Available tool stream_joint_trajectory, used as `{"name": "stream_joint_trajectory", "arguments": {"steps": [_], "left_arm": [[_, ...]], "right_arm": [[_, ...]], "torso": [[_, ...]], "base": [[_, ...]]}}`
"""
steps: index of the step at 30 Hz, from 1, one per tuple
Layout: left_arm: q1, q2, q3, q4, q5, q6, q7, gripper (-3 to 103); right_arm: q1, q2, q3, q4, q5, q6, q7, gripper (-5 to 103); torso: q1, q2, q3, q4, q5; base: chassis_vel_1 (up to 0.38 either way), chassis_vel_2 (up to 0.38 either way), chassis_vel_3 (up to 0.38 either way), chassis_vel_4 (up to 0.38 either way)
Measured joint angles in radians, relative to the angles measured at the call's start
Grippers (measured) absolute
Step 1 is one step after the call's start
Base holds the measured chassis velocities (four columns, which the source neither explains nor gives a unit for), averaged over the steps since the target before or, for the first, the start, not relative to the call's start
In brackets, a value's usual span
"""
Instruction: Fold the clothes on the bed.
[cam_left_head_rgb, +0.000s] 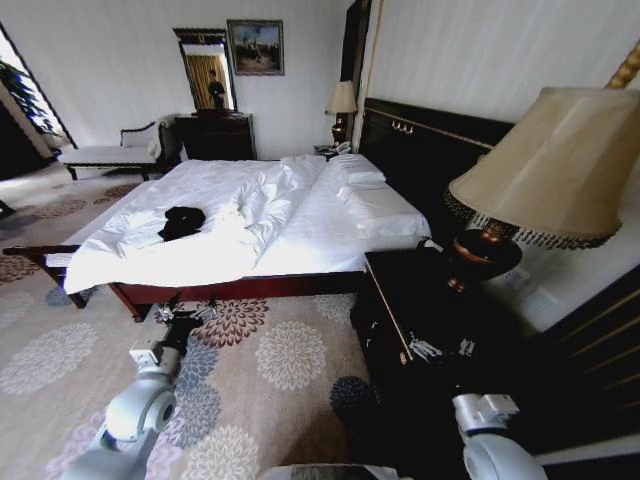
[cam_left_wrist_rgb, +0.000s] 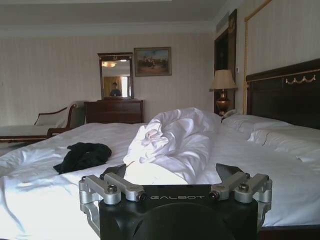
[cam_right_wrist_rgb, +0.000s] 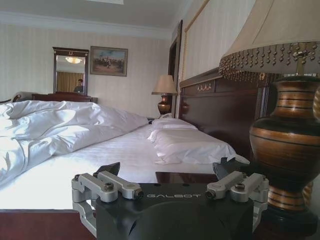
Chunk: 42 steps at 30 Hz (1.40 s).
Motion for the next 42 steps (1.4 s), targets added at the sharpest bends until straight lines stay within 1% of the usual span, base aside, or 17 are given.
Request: {"name": "stream_joint_trajectory", "arguments": {"steps": [11,14,16,20,24,29,34,39,42], "left_arm": [[-0.002,-0.001,0.013,0.004,0.003,-0.002,0.002,100],[-0.003,-0.002,0.016,0.004,0.003,-0.003,0.005,100],[-0.004,-0.002,0.017,0.003,0.003,-0.003,0.006,100],[-0.004,0.003,0.027,0.002,0.000,-0.003,0.006,100],[0.002,0.011,0.055,0.004,0.000,-0.007,0.005,100],[0.015,0.015,0.080,0.003,0.004,-0.011,0.005,100],[0.016,0.016,0.083,0.011,0.004,-0.011,0.005,100],[0.017,0.016,0.084,0.012,0.005,-0.011,0.004,100],[0.017,0.016,0.084,0.013,0.005,-0.011,0.003,100]], "right_arm": [[-0.013,0.014,-0.004,-0.001,-0.016,0.005,-0.014,100],[-0.017,0.018,0.005,-0.010,-0.032,0.044,-0.036,100],[-0.021,0.021,0.010,-0.011,-0.036,0.055,-0.041,100],[-0.027,0.028,0.022,-0.012,-0.036,0.063,-0.046,100],[-0.026,0.041,0.038,-0.011,-0.035,0.065,-0.047,100],[-0.039,0.046,0.055,0.005,-0.033,0.069,-0.052,100],[-0.038,0.047,0.051,-0.002,-0.033,0.072,-0.053,100],[-0.034,0.052,0.039,-0.006,-0.038,0.072,-0.053,100],[-0.030,0.053,0.036,-0.007,-0.040,0.072,-0.053,100]], "torso": [[0.000,0.000,0.000,0.0000,0.0000],[0.000,0.000,0.000,0.0000,0.0000],[0.000,0.000,0.000,0.0001,0.0000],[0.000,0.000,0.000,-0.0001,0.0000],[0.000,0.000,0.000,-0.0001,0.0002],[0.000,0.000,0.000,0.0000,0.0000],[0.000,0.000,0.000,-0.0001,-0.0002],[0.001,0.000,0.000,0.0002,0.0001],[0.001,0.000,0.000,-0.0001,0.0000]], "base": [[0.000,0.000,0.000,0.000],[0.000,0.000,0.000,0.000],[0.000,0.000,0.000,0.000],[0.000,0.000,0.000,0.000],[-0.060,0.070,0.091,-0.067],[-0.160,0.158,0.149,-0.149],[-0.231,0.207,0.221,-0.231],[-0.251,0.250,0.249,-0.246],[-0.247,0.231,0.239,-0.236]]}}
